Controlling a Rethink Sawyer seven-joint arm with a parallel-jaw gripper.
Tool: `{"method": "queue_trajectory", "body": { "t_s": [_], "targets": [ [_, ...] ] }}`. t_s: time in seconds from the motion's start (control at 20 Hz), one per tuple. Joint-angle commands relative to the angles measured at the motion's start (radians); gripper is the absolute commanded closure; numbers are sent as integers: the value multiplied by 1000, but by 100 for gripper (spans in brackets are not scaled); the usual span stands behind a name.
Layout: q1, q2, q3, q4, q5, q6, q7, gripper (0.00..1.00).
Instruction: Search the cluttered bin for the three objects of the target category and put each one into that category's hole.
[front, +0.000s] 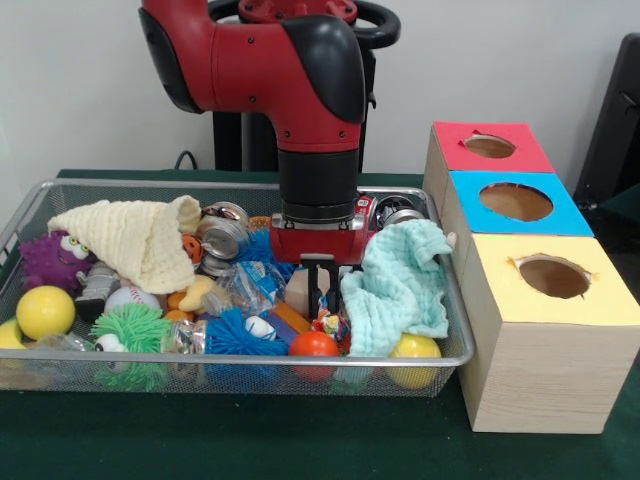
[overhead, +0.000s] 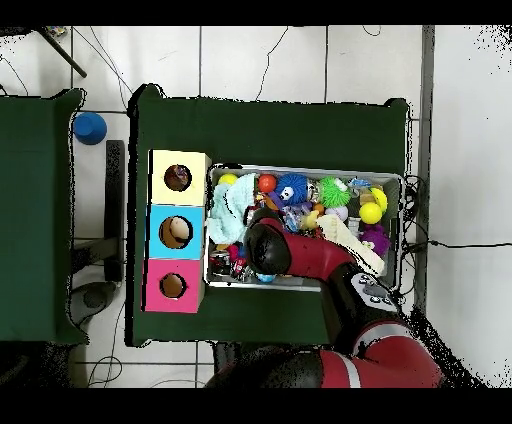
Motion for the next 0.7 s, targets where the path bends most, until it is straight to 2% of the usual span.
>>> {"method": "queue_trajectory", "body": {
  "t_s": [0.05,0.4,0.7],
  "targets": [
    [-13,31,85,8,20,-86,207,100],
    [16,14,47,-3,24,-49,188,100],
    [11,-81,59,50,26,54,164,100]
  ]
}}
